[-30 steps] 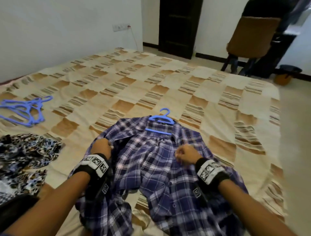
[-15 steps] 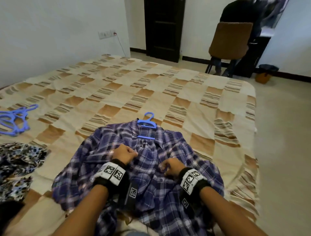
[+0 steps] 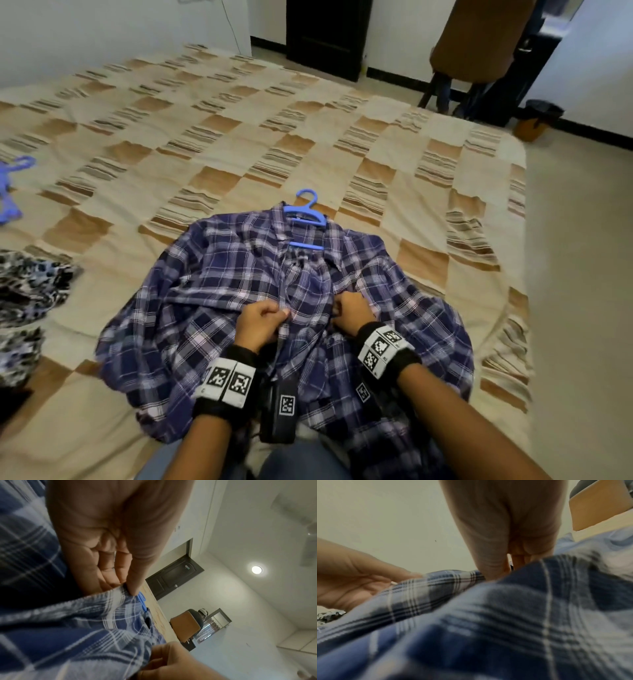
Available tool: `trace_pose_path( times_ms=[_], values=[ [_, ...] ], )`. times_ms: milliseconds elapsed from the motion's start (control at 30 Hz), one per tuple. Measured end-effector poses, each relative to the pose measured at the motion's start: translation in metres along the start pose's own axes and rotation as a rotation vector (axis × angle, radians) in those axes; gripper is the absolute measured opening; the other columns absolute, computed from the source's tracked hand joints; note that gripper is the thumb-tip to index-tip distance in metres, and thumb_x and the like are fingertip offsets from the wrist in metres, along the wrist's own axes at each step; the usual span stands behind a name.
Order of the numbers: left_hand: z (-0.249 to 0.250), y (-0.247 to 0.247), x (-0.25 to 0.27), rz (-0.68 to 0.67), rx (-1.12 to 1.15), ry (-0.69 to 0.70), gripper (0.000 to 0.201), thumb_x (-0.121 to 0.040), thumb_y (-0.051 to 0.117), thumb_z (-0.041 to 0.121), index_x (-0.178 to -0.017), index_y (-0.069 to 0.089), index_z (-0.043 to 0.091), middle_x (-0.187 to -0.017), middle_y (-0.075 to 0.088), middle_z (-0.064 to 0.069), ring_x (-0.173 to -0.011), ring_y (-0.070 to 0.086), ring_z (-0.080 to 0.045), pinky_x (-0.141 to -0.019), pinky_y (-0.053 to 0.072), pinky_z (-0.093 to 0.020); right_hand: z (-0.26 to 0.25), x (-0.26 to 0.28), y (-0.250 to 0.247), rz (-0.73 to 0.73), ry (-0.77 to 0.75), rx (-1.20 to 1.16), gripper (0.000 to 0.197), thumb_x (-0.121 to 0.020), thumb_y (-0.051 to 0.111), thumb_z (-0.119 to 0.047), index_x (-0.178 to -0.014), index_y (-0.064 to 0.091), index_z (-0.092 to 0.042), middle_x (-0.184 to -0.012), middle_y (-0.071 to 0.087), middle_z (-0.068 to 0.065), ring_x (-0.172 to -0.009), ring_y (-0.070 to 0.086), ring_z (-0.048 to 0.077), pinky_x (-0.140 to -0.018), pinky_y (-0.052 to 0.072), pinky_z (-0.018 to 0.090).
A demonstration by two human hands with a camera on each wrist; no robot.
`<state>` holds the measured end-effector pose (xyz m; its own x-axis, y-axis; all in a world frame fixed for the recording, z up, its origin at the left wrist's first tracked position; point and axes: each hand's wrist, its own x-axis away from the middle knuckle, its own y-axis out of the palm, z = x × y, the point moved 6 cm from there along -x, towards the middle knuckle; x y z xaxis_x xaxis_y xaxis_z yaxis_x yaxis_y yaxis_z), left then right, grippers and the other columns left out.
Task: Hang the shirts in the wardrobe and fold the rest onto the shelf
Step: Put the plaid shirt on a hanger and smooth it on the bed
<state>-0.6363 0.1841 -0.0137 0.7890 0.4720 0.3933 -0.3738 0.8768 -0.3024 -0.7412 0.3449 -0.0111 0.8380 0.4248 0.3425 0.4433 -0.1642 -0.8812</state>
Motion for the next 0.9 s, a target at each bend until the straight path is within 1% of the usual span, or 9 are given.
trace_pose_path(
  times_ms=[100, 167, 233, 367, 433, 533, 667, 800, 900],
  values=[
    [0.000, -0.008, 0.015, -0.030, 0.168, -0.001, 0.017, -0.087, 0.063, 0.011, -0.072, 0.059, 0.008, -0.073, 0.055, -0.009, -0.072, 0.052, -0.018, -0.067, 0.048, -0.030, -0.008, 0.015, -0.016, 0.050, 0.020, -0.014, 0.032, -0.086, 0.054, 0.001, -0.061, 0.043, -0.015, -0.072, 0.051, 0.002, -0.079, 0.053, 0.019, -0.065, 0.045, 0.024],
    [0.005, -0.014, 0.027, -0.032, 0.239, 0.038, 0.015, -0.090, 0.060, 0.012, -0.075, 0.060, 0.009, -0.069, 0.054, -0.003, -0.066, 0.049, -0.013, -0.062, 0.045, -0.026, -0.020, 0.028, -0.038, 0.197, 0.010, -0.034, 0.017, -0.089, 0.053, 0.003, -0.076, 0.059, -0.005, -0.086, 0.061, 0.008, -0.084, 0.059, 0.023, -0.076, 0.049, 0.024],
    [0.012, -0.018, 0.033, -0.019, 0.243, 0.108, 0.023, -0.091, 0.059, 0.014, -0.068, 0.057, 0.010, -0.061, 0.049, 0.001, -0.059, 0.043, -0.011, -0.056, 0.038, -0.024, -0.039, 0.042, -0.060, 0.333, -0.045, -0.063, 0.014, -0.090, 0.049, 0.006, -0.089, 0.062, 0.000, -0.096, 0.062, 0.012, -0.085, 0.059, 0.023, -0.075, 0.044, 0.022],
    [0.019, -0.023, 0.036, -0.013, 0.184, 0.199, 0.033, -0.091, 0.060, 0.020, -0.060, 0.050, 0.011, -0.050, 0.039, 0.005, -0.049, 0.036, -0.010, -0.053, 0.034, -0.024, -0.071, 0.055, -0.060, 0.213, -0.157, -0.089, 0.016, -0.083, 0.056, 0.008, -0.088, 0.064, -0.005, -0.101, 0.064, 0.014, -0.092, 0.059, 0.025, -0.077, 0.042, 0.024],
    [0.015, -0.022, 0.035, -0.053, 0.190, 0.172, 0.036, -0.091, 0.060, 0.019, -0.058, 0.047, 0.014, -0.049, 0.039, 0.007, -0.047, 0.040, -0.008, -0.050, 0.041, -0.023, -0.074, 0.054, -0.052, 0.180, -0.138, -0.164, 0.013, -0.083, 0.059, 0.006, -0.088, 0.069, -0.001, -0.093, 0.067, 0.013, -0.083, 0.057, 0.019, -0.075, 0.041, 0.023],
    [0.007, -0.023, 0.028, -0.092, 0.167, 0.157, 0.031, -0.089, 0.061, 0.016, -0.062, 0.049, 0.013, -0.054, 0.040, 0.001, -0.051, 0.041, -0.011, -0.050, 0.043, -0.024, -0.073, 0.049, -0.048, 0.228, -0.097, -0.273, 0.014, -0.083, 0.063, 0.004, -0.077, 0.067, -0.008, -0.068, 0.058, -0.003, -0.062, 0.052, 0.004, -0.064, 0.041, 0.014],
    [-0.001, -0.023, 0.014, -0.139, 0.137, 0.125, 0.015, -0.088, 0.062, 0.011, -0.077, 0.055, 0.019, -0.057, 0.048, 0.006, -0.047, 0.047, -0.005, -0.051, 0.048, -0.026, -0.076, 0.037, -0.036, 0.189, -0.073, -0.393, 0.027, -0.083, 0.059, 0.011, -0.068, 0.060, -0.012, -0.060, 0.054, -0.008, -0.045, 0.051, -0.012, -0.048, 0.040, 0.004],
    [-0.015, -0.019, 0.004, -0.131, 0.114, 0.019, 0.011, -0.087, 0.062, 0.009, -0.091, 0.057, 0.018, -0.074, 0.054, 0.001, -0.063, 0.055, -0.012, -0.058, 0.057, -0.029, -0.067, 0.027, -0.018, 0.191, -0.007, -0.452, 0.024, -0.084, 0.055, 0.011, -0.073, 0.064, -0.009, -0.066, 0.057, -0.009, -0.050, 0.054, -0.011, -0.052, 0.042, 0.004],
    [-0.020, -0.016, 0.000, -0.150, 0.097, -0.040, 0.015, -0.086, 0.063, 0.006, -0.075, 0.057, 0.015, -0.071, 0.054, -0.001, -0.062, 0.056, -0.014, -0.066, 0.058, -0.037, -0.064, 0.023, -0.007, 0.213, 0.010, -0.501, 0.017, -0.086, 0.058, 0.006, -0.080, 0.067, -0.008, -0.071, 0.060, -0.008, -0.062, 0.055, -0.006, -0.059, 0.045, 0.007]
  ],
)
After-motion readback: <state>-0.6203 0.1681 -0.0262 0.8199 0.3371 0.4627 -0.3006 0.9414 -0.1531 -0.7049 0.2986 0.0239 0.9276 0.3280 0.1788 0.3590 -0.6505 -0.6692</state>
